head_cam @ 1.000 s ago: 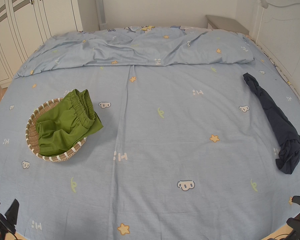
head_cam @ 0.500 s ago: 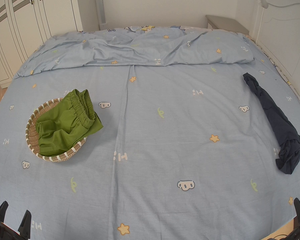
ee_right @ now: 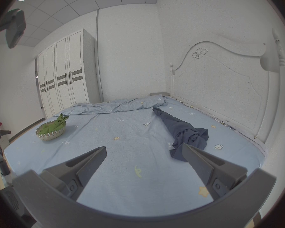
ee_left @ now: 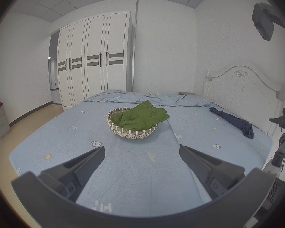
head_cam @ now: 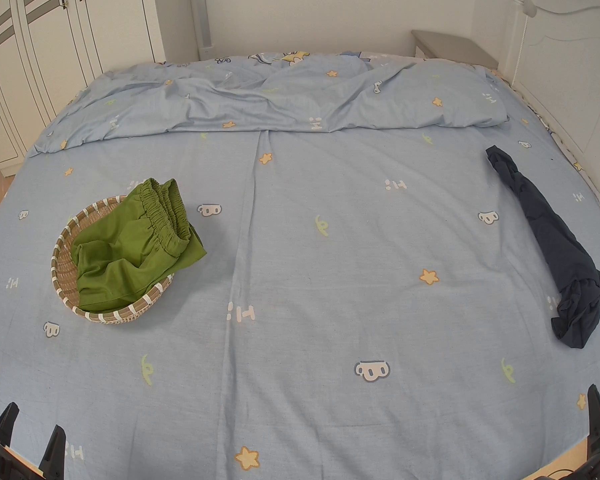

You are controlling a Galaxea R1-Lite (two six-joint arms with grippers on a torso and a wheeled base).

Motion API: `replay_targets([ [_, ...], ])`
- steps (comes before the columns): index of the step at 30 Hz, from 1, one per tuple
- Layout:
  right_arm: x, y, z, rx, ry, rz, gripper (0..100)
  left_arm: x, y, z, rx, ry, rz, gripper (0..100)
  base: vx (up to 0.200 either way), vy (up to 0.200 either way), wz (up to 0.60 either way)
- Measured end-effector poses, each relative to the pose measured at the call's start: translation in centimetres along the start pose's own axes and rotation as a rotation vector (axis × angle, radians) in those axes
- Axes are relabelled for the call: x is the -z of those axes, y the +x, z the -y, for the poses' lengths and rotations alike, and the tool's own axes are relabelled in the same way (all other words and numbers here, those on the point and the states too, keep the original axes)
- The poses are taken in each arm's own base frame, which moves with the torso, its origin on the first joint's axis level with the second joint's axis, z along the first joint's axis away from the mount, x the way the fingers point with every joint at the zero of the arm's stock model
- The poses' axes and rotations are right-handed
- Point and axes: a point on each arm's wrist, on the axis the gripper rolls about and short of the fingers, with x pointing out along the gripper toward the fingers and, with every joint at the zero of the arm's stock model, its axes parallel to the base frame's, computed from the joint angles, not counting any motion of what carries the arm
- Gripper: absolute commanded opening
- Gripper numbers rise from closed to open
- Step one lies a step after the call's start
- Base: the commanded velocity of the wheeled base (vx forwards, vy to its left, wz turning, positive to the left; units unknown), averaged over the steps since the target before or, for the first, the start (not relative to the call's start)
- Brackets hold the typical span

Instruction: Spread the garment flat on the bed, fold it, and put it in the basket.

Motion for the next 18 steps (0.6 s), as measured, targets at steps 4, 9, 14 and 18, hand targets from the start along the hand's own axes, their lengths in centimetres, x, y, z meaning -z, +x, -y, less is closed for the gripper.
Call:
replay_targets([
  [4,0.43,-0.18,-0.07,-0.007,-0.025,-0.01,100,0.04,-0.01,0.0,0.002,-0.001,0.003,100,0.0,0.0,0.0],
  [9,0.53,-0.29,-0.07,-0.018,-0.03,-0.003,100,0.07,0.0,-0.01,0.002,-0.003,0.003,100,0.0,0.0,0.0],
  [14,0.51,-0.32,-0.06,-0.022,-0.03,0.004,100,0.07,0.0,-0.01,0.002,-0.004,0.004,100,0.0,0.0,0.0],
  [18,0.51,-0.34,-0.07,-0.02,-0.032,0.007,100,0.07,0.0,-0.01,0.002,-0.004,0.003,100,0.0,0.0,0.0],
])
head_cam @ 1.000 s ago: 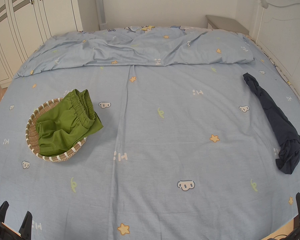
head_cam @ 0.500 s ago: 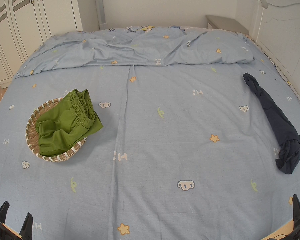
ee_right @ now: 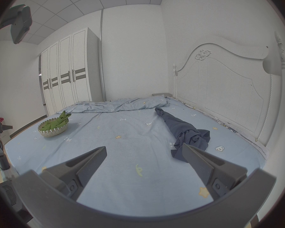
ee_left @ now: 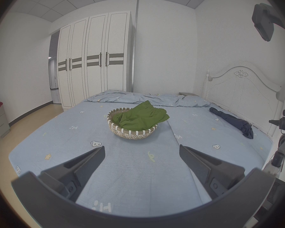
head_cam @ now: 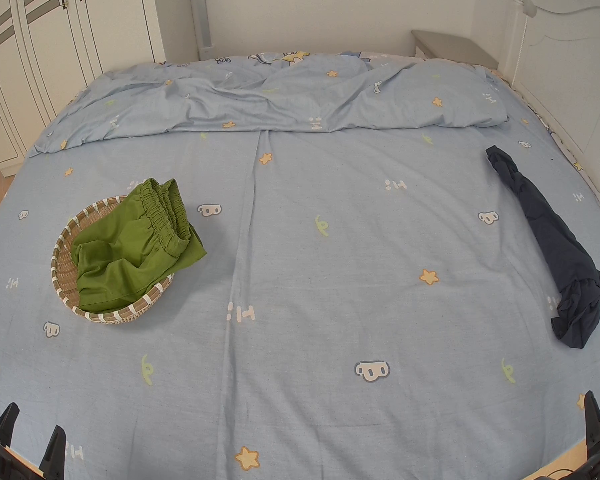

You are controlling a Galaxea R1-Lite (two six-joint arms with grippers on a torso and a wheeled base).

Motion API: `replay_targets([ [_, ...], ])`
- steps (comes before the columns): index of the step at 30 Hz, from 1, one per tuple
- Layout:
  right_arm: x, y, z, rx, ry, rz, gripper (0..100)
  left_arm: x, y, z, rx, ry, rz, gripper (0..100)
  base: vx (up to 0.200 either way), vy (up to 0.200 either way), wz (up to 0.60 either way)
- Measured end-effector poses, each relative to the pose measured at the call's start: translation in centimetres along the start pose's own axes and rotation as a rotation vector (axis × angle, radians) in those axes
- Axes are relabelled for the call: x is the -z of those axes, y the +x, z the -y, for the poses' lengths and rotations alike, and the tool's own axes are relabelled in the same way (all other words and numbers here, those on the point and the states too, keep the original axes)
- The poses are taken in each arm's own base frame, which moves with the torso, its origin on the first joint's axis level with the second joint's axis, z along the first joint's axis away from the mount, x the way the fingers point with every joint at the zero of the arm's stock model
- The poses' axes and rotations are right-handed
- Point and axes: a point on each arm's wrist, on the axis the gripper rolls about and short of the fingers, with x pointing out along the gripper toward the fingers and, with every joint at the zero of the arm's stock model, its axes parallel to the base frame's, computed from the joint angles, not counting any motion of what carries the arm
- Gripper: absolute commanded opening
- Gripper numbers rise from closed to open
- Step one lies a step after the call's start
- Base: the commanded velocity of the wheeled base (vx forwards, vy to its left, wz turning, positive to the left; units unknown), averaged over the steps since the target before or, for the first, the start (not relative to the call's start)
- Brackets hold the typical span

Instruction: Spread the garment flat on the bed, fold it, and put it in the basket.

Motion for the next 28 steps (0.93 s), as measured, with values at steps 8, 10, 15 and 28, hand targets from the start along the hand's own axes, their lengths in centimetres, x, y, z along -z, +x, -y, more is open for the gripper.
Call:
replay_targets([
  [8,0.01,-0.01,0.0,-0.001,-0.007,0.0,100,0.0,0.0,0.0,-0.001,0.0,0.0,100,0.0,0.0,0.0],
  [10,0.01,-0.01,0.0,-0.001,-0.007,0.0,100,0.0,0.0,0.01,0.003,0.004,0.0,100,0.0,0.0,0.0],
  [15,0.01,-0.01,0.0,-0.002,-0.007,0.0,100,0.0,0.0,0.04,0.017,0.033,0.0,100,0.0,0.0,0.0],
  [28,0.01,0.0,-0.01,-0.003,-0.007,0.0,100,-0.09,0.06,0.03,0.013,0.082,0.023,100,0.0,0.0,0.0],
])
